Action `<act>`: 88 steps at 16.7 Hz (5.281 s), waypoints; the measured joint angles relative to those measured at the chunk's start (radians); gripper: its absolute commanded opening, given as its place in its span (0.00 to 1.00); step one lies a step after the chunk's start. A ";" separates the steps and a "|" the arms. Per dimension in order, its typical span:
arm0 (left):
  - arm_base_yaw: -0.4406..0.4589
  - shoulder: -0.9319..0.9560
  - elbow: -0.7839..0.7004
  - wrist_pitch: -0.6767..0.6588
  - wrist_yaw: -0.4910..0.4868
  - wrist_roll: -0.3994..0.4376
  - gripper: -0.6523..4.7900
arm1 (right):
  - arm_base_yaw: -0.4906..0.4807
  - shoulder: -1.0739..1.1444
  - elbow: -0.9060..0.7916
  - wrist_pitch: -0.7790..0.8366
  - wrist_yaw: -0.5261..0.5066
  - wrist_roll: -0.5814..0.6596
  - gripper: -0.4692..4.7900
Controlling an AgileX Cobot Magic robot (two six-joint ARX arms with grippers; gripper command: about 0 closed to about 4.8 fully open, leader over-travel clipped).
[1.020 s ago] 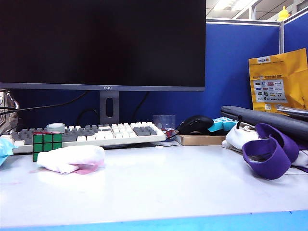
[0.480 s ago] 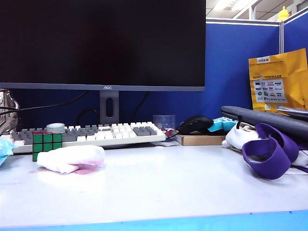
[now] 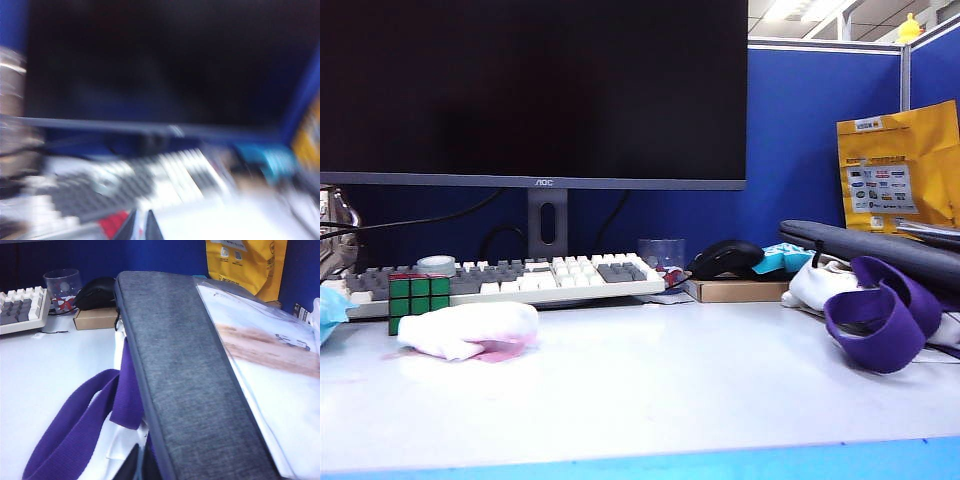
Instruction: Use the wet wipes on the table to wipe the cherry juice off the table, then put the wipes back on the table.
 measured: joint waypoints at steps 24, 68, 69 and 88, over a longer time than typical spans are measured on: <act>-0.288 1.351 0.772 -0.628 -0.145 0.409 0.19 | 0.000 0.000 0.000 -0.008 -0.002 0.000 0.09; -0.299 1.452 0.637 -0.997 -0.204 0.188 0.11 | 0.000 0.000 0.000 -0.008 -0.002 0.000 0.09; -0.299 1.393 0.580 -1.028 -0.178 0.179 0.11 | 0.000 0.000 0.000 -0.008 -0.002 0.000 0.09; -0.138 1.273 0.504 -0.721 -0.330 0.163 0.11 | 0.000 0.000 0.000 -0.008 -0.002 0.000 0.09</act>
